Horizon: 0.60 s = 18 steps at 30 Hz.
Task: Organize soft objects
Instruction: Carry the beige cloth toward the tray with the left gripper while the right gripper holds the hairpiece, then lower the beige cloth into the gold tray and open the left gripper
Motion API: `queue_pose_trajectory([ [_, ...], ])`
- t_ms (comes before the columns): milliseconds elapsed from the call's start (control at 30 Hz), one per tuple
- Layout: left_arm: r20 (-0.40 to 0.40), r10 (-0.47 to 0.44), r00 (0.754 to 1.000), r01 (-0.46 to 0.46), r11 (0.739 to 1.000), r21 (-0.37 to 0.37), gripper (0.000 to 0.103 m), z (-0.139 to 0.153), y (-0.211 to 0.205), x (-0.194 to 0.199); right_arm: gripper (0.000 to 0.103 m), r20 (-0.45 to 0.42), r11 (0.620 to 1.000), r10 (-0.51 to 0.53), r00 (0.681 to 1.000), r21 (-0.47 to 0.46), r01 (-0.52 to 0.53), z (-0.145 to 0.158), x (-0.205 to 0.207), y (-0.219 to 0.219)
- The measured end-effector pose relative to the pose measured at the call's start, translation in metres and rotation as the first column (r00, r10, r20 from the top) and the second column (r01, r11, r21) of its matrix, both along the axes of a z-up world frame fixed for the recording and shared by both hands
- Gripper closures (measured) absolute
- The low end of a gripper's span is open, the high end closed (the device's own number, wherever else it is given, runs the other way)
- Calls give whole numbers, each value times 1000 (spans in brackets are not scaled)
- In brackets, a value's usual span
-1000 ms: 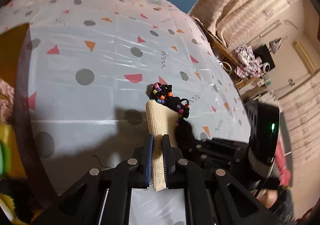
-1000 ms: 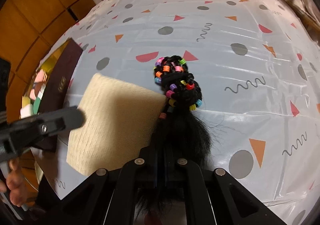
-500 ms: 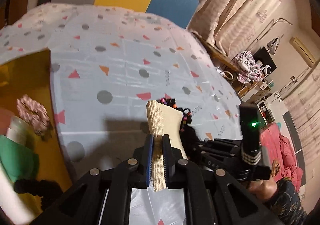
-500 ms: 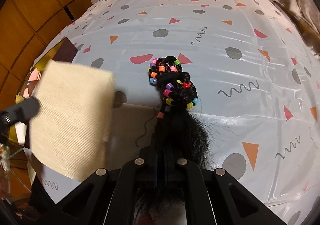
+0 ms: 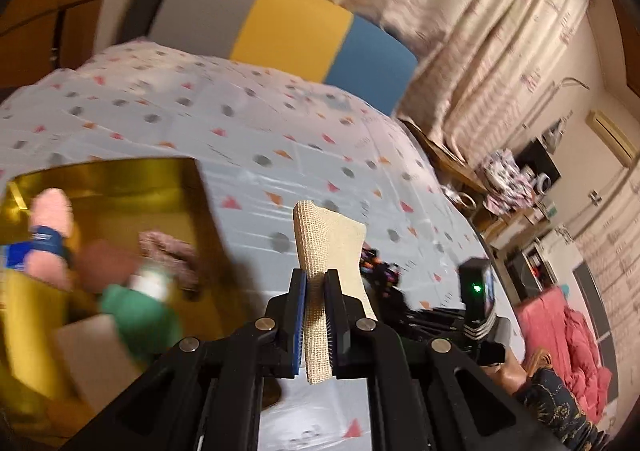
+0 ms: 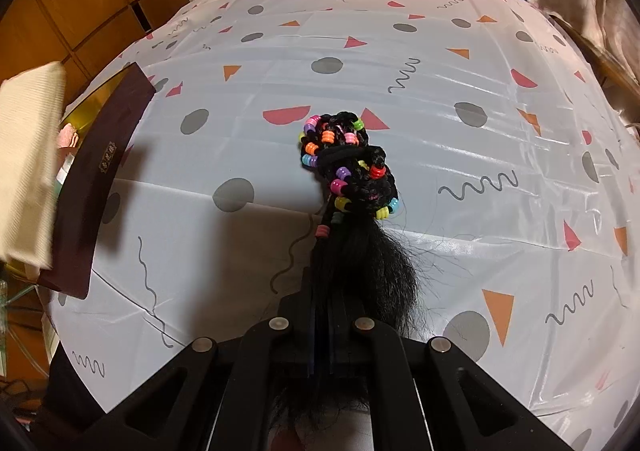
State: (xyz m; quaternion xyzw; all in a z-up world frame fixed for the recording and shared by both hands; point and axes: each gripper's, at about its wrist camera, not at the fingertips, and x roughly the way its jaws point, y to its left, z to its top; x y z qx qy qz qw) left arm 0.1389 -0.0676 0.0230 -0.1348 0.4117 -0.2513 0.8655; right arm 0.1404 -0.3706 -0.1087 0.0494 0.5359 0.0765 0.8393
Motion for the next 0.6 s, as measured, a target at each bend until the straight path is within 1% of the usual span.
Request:
queue_pose_trajectory([
  [167,9,106,994,-106,994,3,95,5,50,0,99,2,1000,5,1000,-10,-5,0,-1,1],
  [200,5,138,990,-138,990,6,95,4,64,1,99,2,1000,6,1000,-12,-6,0,-1,1],
  [333,0,220,975,-220,975,6,95,0,100,0,99,3,1000,6,1000,-13,-6,0,-2,1],
  [467,-10,285,958,-285,959,6,95,-6,125,5,99,4,1000,8,1000,-21,-8,-1,-1,2],
  [600,-28,319,947,-318,948,21,95,-16,134,20,99,4,1000,10,1000,-28,-10,-1,-1,4],
])
